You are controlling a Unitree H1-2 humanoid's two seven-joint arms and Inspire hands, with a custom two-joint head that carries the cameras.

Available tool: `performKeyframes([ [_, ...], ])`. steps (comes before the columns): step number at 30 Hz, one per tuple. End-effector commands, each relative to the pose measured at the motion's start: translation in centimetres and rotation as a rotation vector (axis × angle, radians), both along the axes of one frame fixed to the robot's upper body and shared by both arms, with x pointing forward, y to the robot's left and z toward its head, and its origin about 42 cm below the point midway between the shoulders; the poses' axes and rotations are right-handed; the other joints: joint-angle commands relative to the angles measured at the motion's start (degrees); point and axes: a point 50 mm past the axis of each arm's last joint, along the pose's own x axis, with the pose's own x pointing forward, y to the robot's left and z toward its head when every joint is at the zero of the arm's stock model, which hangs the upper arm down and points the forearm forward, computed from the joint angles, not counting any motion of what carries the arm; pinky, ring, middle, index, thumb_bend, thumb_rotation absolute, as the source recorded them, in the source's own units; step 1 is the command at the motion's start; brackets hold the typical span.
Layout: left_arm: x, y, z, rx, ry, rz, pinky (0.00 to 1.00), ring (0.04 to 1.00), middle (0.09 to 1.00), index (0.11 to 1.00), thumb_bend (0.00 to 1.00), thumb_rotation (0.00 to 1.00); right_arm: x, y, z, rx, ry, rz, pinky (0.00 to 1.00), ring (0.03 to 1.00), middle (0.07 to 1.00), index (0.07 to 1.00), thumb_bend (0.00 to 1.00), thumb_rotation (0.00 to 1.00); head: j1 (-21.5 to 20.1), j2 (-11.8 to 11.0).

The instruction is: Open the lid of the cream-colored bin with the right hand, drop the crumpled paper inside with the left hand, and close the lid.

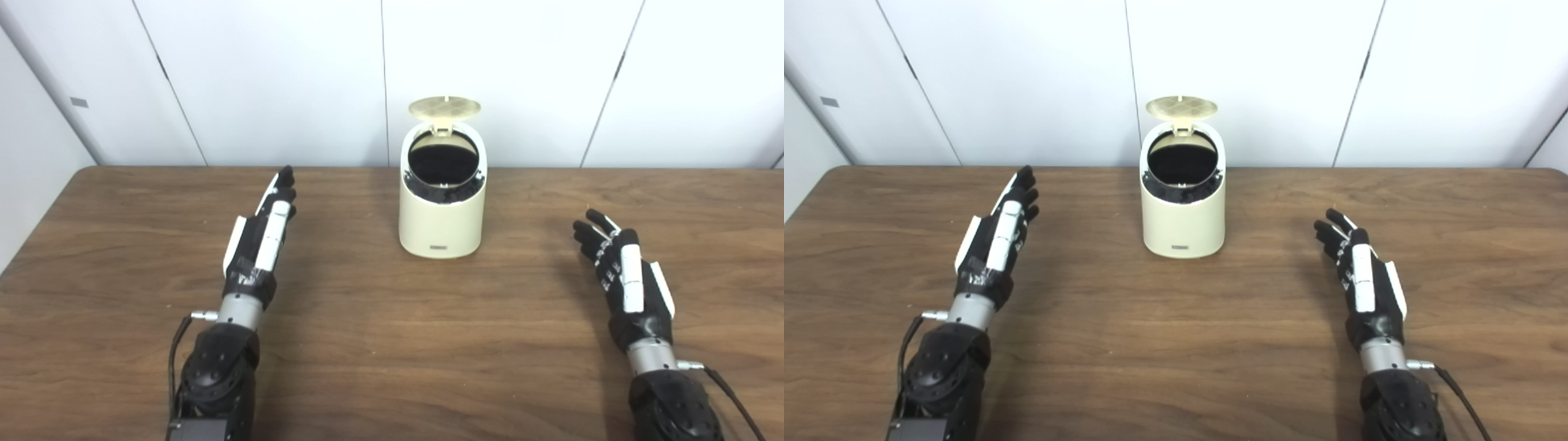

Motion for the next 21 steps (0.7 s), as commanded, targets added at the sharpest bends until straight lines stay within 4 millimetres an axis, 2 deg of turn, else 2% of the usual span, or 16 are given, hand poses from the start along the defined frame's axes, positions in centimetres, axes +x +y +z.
performKeyframes([
  [1,0.1,0.1,0.8,-0.010,-0.070,0.008,1.00,1.000,1.000,1.000,0.51,1.00,0.1,-0.5,0.9,-0.011,-0.060,0.003,0.91,0.866,0.828,0.865,0.52,1.00,0.0,0.1],
  [10,-1.5,0.5,-1.7,-0.060,-0.044,0.051,1.00,1.000,1.000,1.000,0.57,1.00,0.1,-0.8,1.3,0.017,-0.064,0.008,0.91,0.875,0.839,0.862,0.55,1.00,-0.2,0.3],
  [21,-2.6,0.3,-3.4,-0.109,0.009,0.076,1.00,1.000,1.000,1.000,0.55,1.00,0.5,-1.6,2.6,0.026,-0.103,0.017,0.94,0.907,0.891,0.862,0.61,1.00,-1.8,0.5],
])
